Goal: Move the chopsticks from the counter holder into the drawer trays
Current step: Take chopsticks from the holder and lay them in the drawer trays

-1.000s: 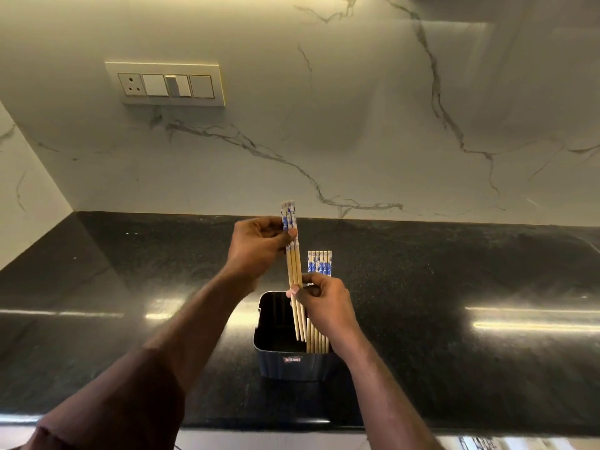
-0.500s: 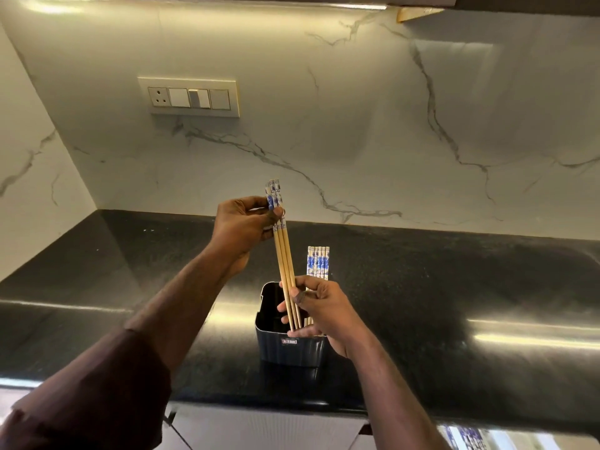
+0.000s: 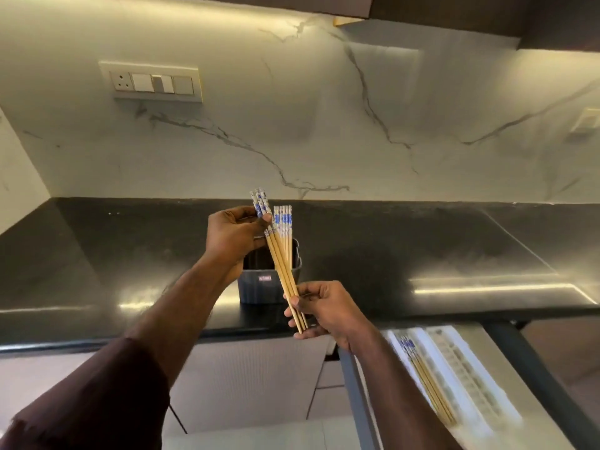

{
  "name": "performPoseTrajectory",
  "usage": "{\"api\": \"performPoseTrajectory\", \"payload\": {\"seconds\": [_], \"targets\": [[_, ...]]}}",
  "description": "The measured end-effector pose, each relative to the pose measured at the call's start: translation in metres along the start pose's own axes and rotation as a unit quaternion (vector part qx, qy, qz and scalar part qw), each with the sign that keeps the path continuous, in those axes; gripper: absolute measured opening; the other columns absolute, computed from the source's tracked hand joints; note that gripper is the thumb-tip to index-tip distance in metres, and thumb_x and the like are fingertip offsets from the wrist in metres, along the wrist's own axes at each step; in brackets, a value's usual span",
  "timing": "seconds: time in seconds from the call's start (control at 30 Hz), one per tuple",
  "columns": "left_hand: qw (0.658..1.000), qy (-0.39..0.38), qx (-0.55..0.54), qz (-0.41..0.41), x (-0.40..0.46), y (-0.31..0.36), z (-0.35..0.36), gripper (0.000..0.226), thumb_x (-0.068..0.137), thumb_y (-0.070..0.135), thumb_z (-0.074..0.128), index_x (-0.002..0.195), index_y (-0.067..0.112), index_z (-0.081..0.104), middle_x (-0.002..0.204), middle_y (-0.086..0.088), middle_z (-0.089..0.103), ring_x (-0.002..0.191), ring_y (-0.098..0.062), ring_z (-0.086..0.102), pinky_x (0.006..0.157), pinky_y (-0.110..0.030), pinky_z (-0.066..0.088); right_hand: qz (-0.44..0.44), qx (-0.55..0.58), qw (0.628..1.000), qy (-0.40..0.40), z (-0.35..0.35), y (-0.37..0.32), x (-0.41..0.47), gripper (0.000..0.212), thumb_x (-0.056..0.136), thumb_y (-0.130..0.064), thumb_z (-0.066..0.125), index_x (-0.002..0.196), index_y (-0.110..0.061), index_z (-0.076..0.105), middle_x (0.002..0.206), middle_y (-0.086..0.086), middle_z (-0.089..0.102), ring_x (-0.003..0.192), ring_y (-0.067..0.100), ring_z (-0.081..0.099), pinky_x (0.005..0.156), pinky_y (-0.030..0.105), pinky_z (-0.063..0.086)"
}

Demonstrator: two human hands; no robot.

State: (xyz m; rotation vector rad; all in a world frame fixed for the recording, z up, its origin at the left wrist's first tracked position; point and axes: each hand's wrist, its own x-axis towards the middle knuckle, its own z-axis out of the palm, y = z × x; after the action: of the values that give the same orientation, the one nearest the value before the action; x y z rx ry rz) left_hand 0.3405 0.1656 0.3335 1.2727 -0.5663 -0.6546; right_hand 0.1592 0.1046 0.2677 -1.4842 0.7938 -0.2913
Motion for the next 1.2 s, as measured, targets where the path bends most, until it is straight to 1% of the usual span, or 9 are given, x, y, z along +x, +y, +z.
{"api": "performPoseTrajectory", "payload": {"seconds": [0.13, 0.2, 0.37, 0.47, 0.6, 0.77, 0.93, 1.1, 1.2], "targets": [[0.998, -0.020, -0.005, -0.053, -0.040, -0.026, 0.029, 0.025, 0.081, 0.008, 0.072, 0.105, 0.004, 0.068, 0.097, -0.012, 0.075, 0.088, -0.023, 0.074, 0.076, -0.038, 0.061, 0.017, -0.033, 0.999, 0.034, -0.024, 0.032, -0.047, 0.015, 0.092, -0.017, 0.066, 0.105, -0.017, 0.072, 0.088, 0.008, 0.076, 0.082, 0.024, 0.075, 0.068, 0.045, 0.062], [0.997, -0.031, -0.002, -0.065, -0.060, -0.038, 0.052, 0.029, 0.079, 0.008, 0.075, 0.108, 0.004, 0.068, 0.100, -0.011, 0.074, 0.089, -0.021, 0.074, 0.078, -0.039, 0.060, 0.026, -0.046, 0.997, 0.055, -0.047, 0.046, -0.071, 0.012, 0.092, -0.017, 0.065, 0.101, -0.019, 0.073, 0.087, 0.007, 0.076, 0.081, 0.023, 0.075, 0.069, 0.046, 0.062], [0.995, -0.059, 0.009, -0.077, -0.108, -0.067, 0.120, 0.022, 0.078, 0.009, 0.075, 0.099, 0.010, 0.069, 0.089, -0.005, 0.076, 0.082, -0.018, 0.075, 0.069, -0.033, 0.061, 0.062, -0.059, 0.992, 0.097, -0.108, 0.075, -0.127, 0.012, 0.093, -0.015, 0.063, 0.091, -0.019, 0.073, 0.082, 0.005, 0.077, 0.077, 0.022, 0.075, 0.070, 0.047, 0.062], [0.993, -0.082, 0.012, -0.084, -0.137, -0.087, 0.172, 0.020, 0.080, 0.007, 0.074, 0.100, 0.008, 0.070, 0.087, -0.008, 0.076, 0.081, -0.021, 0.075, 0.063, -0.028, 0.060, 0.081, -0.066, 0.987, 0.121, -0.156, 0.093, -0.164, 0.012, 0.093, -0.013, 0.062, 0.094, -0.013, 0.073, 0.082, 0.008, 0.076, 0.074, 0.023, 0.074, 0.068, 0.045, 0.063], [0.992, -0.073, -0.004, -0.100, -0.176, -0.123, 0.253, 0.014, 0.082, 0.004, 0.072, 0.095, 0.008, 0.070, 0.080, -0.006, 0.077, 0.075, -0.022, 0.075, 0.059, -0.028, 0.059, 0.109, -0.082, 0.981, 0.140, -0.230, 0.123, -0.211, 0.014, 0.092, -0.012, 0.061, 0.098, -0.011, 0.073, 0.082, 0.009, 0.075, 0.069, 0.020, 0.073, 0.064, 0.044, 0.063], [0.989, -0.078, 0.027, -0.123, -0.208, -0.163, 0.344, 0.011, 0.084, 0.008, 0.071, 0.093, 0.012, 0.070, 0.081, -0.004, 0.076, 0.073, -0.019, 0.075, 0.057, -0.027, 0.059, 0.142, -0.080, 0.974, 0.159, -0.310, 0.155, -0.256, 0.016, 0.088, -0.007, 0.061, 0.085, -0.013, 0.075, 0.075, 0.009, 0.074, 0.063, 0.020, 0.069, 0.063, 0.048, 0.062], [0.984, -0.098, 0.069, -0.135, -0.209, -0.189, 0.403, 0.016, 0.083, 0.011, 0.072, 0.099, 0.011, 0.070, 0.090, -0.006, 0.075, 0.075, -0.020, 0.075, 0.070, -0.034, 0.062, 0.158, -0.076, 0.967, 0.186, -0.361, 0.173, -0.271, 0.017, 0.088, -0.009, 0.060, 0.082, -0.015, 0.075, 0.077, 0.009, 0.074, 0.063, 0.017, 0.068, 0.061, 0.044, 0.063], [0.974, -0.128, 0.109, -0.149, -0.192, -0.225, 0.441, 0.021, 0.082, 0.012, 0.074, 0.103, 0.012, 0.069, 0.089, -0.002, 0.073, 0.069, -0.013, 0.074, 0.053, -0.021, 0.056, 0.182, -0.052, 0.962, 0.198, -0.391, 0.192, -0.261, 0.019, 0.092, -0.007, 0.058, 0.084, -0.015, 0.073, 0.073, 0.007, 0.071, 0.063, 0.017, 0.065, 0.060, 0.041, 0.062], [0.969, -0.132, 0.135, -0.160, -0.177, -0.257, 0.450, 0.027, 0.082, 0.016, 0.075, 0.108, 0.010, 0.068, 0.094, -0.001, 0.074, 0.075, -0.014, 0.074, 0.060, -0.022, 0.059, 0.205, -0.048, 0.956, 0.204, -0.404, 0.207, -0.241, 0.019, 0.090, -0.007, 0.059, 0.081, -0.014, 0.074, 0.069, 0.005, 0.070, 0.059, 0.016, 0.064, 0.059, 0.040, 0.061]]}}
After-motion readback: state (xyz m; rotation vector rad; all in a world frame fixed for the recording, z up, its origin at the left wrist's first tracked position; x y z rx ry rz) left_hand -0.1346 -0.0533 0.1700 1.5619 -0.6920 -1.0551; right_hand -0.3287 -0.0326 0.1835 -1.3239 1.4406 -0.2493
